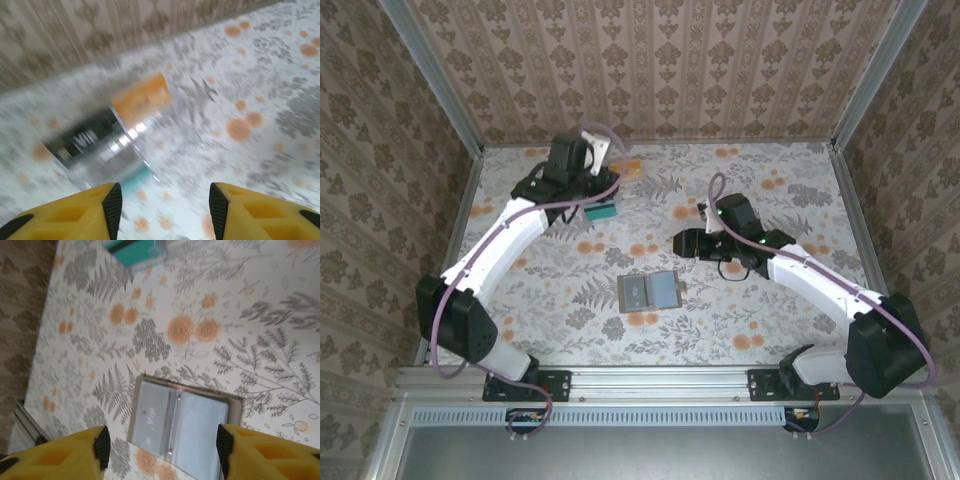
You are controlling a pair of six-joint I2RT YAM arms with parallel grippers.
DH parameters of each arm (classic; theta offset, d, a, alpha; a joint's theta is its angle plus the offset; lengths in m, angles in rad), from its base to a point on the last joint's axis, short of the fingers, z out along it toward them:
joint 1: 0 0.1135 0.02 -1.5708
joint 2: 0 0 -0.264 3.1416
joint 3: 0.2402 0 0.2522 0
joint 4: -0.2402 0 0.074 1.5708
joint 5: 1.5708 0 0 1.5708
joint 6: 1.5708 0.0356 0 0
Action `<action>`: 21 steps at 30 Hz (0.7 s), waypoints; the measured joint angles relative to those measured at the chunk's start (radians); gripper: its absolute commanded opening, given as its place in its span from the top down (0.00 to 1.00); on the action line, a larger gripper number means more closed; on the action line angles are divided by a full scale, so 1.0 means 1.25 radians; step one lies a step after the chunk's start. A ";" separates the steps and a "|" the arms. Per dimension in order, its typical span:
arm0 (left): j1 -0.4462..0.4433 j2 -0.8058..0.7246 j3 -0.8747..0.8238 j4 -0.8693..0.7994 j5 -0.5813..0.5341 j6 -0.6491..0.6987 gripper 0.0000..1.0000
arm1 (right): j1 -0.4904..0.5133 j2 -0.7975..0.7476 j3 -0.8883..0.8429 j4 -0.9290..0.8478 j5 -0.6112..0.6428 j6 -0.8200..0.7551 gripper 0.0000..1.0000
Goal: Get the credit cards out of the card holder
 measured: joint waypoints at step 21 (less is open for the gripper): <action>-0.081 -0.157 -0.563 0.145 0.243 -0.560 0.64 | 0.117 0.197 -0.085 -0.005 0.053 -0.015 0.71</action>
